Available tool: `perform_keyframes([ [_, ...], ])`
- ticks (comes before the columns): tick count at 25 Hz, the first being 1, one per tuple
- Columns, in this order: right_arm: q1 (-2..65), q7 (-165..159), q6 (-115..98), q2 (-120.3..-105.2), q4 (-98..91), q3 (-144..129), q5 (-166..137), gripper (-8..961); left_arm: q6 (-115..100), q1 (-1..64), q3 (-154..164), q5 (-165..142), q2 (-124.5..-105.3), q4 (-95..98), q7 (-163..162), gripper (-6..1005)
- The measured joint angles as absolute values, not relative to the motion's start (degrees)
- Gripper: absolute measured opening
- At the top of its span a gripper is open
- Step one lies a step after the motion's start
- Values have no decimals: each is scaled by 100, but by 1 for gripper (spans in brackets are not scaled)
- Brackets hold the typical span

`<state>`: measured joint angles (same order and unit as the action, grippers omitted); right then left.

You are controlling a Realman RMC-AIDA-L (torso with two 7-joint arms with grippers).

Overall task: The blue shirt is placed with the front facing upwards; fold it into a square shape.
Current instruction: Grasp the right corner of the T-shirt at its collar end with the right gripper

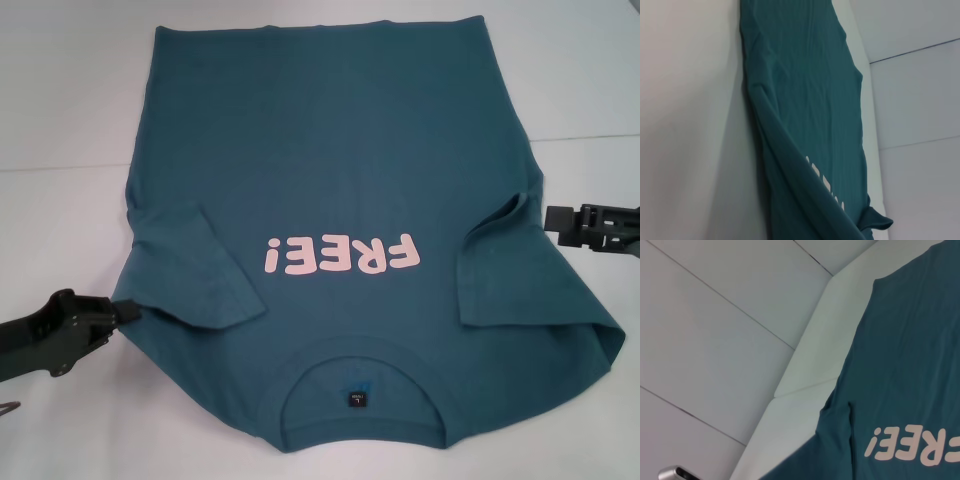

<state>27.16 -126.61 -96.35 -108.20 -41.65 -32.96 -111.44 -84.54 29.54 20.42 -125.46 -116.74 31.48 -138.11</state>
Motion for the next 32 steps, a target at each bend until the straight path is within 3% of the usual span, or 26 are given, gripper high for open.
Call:
perform_keyframes([
  [8,2689,-12885,-9788,-10518,-4157,-3272,-11644,895,-8346,2918,2068,-12587,-11696,3132,-13826,44],
  [14,2490,-12872,-9752,-10467,-4156,-2805,-11699,889,-8258,2901,2090,-12607,-11717,3086,-13811,44],
  [20,2383,-13157,-9636,-10358,-4117,-2752,-12260,734,-8257,2923,2101,-12610,-11718,3083,-13826,44],
  [28,2567,-13726,-9751,-9986,-4225,-2742,-13253,722,-8259,2950,2100,-12613,-11706,3084,-13836,45],
  [32,2735,-13744,-9733,-9980,-4302,-2751,-13639,722,-8261,2951,2107,-12613,-11707,3085,-13838,45],
])
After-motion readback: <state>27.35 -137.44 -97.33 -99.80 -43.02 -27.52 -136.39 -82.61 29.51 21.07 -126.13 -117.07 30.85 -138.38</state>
